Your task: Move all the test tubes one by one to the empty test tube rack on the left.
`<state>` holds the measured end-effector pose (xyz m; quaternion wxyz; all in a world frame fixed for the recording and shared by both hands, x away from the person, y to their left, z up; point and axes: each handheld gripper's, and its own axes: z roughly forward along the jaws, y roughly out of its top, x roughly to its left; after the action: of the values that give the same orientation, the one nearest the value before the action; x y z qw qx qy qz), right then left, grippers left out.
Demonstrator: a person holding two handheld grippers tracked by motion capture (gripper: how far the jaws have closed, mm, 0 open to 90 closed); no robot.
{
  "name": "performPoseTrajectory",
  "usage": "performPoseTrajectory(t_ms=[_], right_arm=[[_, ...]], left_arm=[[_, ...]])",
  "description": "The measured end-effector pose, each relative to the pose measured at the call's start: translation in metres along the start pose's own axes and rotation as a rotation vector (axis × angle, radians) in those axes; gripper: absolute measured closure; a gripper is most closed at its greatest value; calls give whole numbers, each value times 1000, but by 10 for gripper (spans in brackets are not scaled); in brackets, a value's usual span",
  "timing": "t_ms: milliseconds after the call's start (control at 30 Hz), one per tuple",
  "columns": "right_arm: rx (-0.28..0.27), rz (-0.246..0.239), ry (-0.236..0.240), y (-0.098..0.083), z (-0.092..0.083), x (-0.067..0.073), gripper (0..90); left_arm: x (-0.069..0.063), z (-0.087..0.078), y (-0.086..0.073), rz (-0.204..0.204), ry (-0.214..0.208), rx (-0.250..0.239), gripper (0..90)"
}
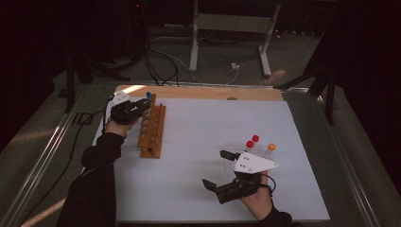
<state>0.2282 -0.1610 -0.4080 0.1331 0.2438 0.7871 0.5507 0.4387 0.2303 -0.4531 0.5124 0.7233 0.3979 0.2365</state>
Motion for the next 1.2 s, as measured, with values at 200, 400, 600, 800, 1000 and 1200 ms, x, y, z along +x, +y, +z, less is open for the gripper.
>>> performPoseTrajectory(t_ms=[200, 400, 600, 800, 1000, 1200], right_arm=[[2, 0, 3, 0, 0, 0, 0], [2, 0, 3, 0, 0, 0, 0], [2, -1, 2, 0, 0, 0, 0], [7, 0, 4, 0, 0, 0, 0], [5, 1, 6, 1, -1, 1, 0], [-5, 6, 6, 3, -3, 0, 0]], left_arm=[[-1, 2, -5, 5, 4, 6, 716], [0, 3, -9, -3, 4, -11, 714], [-1, 2, -12, 11, 9, -39, 713], [0, 1, -15, 4, 6, -57, 713], [0, 1, -16, 9, -1, -46, 690], [-2, -7, -9, -22, -16, -45, 486]])
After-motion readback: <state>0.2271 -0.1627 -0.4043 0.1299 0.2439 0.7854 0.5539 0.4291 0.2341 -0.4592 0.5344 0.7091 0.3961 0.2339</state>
